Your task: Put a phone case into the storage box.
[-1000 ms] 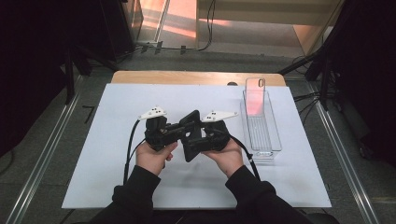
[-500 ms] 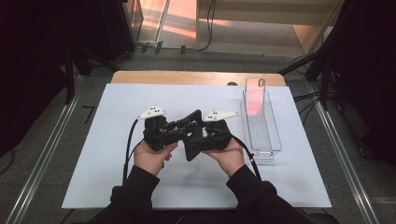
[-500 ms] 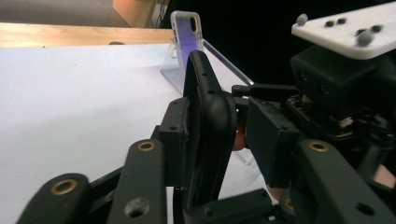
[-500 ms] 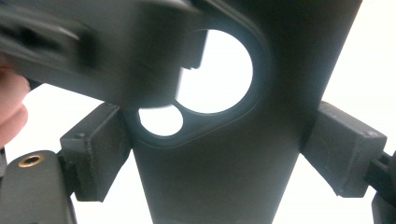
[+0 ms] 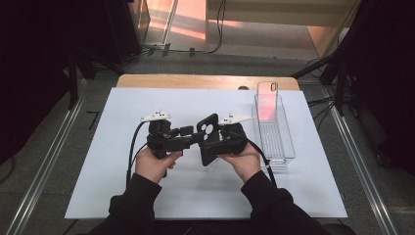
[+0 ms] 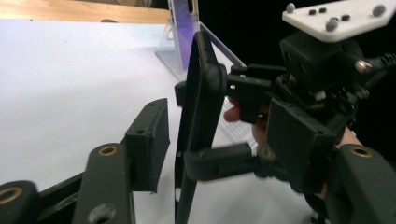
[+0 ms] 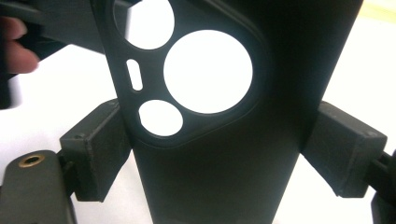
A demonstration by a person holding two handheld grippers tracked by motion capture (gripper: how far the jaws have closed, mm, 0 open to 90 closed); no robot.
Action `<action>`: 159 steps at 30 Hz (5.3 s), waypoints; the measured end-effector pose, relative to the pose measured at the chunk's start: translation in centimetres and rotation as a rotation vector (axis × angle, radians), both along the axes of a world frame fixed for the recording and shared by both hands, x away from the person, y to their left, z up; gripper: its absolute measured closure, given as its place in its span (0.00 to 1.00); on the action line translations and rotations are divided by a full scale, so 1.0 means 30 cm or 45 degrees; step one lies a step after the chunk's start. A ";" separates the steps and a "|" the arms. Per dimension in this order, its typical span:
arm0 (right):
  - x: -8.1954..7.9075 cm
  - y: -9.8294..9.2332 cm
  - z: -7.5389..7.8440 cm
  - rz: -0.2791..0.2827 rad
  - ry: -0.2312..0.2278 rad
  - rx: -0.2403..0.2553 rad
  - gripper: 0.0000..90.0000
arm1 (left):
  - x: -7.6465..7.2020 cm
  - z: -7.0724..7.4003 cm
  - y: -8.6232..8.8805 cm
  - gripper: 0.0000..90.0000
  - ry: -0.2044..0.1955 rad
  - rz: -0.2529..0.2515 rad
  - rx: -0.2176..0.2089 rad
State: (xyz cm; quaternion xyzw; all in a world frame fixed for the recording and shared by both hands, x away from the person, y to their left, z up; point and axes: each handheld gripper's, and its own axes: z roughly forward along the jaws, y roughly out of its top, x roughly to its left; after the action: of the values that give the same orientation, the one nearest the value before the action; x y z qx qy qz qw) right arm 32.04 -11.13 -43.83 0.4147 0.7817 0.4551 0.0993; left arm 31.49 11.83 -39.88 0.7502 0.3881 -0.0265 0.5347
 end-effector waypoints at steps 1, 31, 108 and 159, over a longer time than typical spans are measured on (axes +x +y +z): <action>0.003 -0.005 -0.001 -0.007 0.001 -0.002 0.14 | -0.001 0.000 0.003 0.43 0.000 -0.005 0.002; 0.016 -0.110 0.084 0.064 0.007 -0.001 0.14 | -0.064 -0.121 0.118 0.35 0.078 -0.225 0.284; 0.209 -0.562 0.153 -0.670 -0.034 -0.098 0.14 | -0.126 -0.193 0.300 0.35 0.092 -0.115 0.328; 0.448 -0.507 -0.041 -0.788 0.051 -0.235 0.13 | -0.121 -0.201 0.302 0.35 0.098 -0.108 0.329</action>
State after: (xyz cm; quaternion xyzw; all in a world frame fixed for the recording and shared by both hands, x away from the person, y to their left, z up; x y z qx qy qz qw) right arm 45.48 -26.34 -45.06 0.6310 0.6582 0.3222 0.2546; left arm 27.86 20.88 -45.89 0.8269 0.3764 -0.0275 0.4169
